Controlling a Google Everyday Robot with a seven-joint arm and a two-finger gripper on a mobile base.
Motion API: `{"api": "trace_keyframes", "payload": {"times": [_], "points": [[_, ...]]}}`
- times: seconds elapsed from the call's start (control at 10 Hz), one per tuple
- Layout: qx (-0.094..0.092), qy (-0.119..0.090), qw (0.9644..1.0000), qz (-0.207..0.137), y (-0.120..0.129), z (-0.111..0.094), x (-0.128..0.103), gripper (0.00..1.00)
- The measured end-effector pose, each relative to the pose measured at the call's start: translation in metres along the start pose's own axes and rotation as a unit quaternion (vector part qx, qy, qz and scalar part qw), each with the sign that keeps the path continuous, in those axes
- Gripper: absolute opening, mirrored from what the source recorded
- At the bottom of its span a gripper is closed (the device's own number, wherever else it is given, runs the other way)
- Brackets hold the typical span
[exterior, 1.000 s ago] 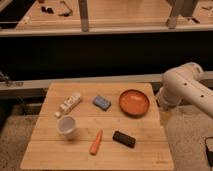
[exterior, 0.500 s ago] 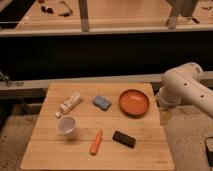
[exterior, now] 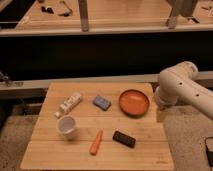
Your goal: Place the ceramic cup in the ceramic bowl
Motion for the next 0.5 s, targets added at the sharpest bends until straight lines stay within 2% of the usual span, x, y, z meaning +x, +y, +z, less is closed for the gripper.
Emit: {"api": "trace_keyframes", "payload": {"times": [0.1, 0.5], "points": [[0.001, 0.001, 1.0, -0.007, -0.002, -0.001, -0.011, 0.67], [0.006, 0.002, 0.9994, -0.035, -0.007, -0.006, -0.026, 0.67]]}}
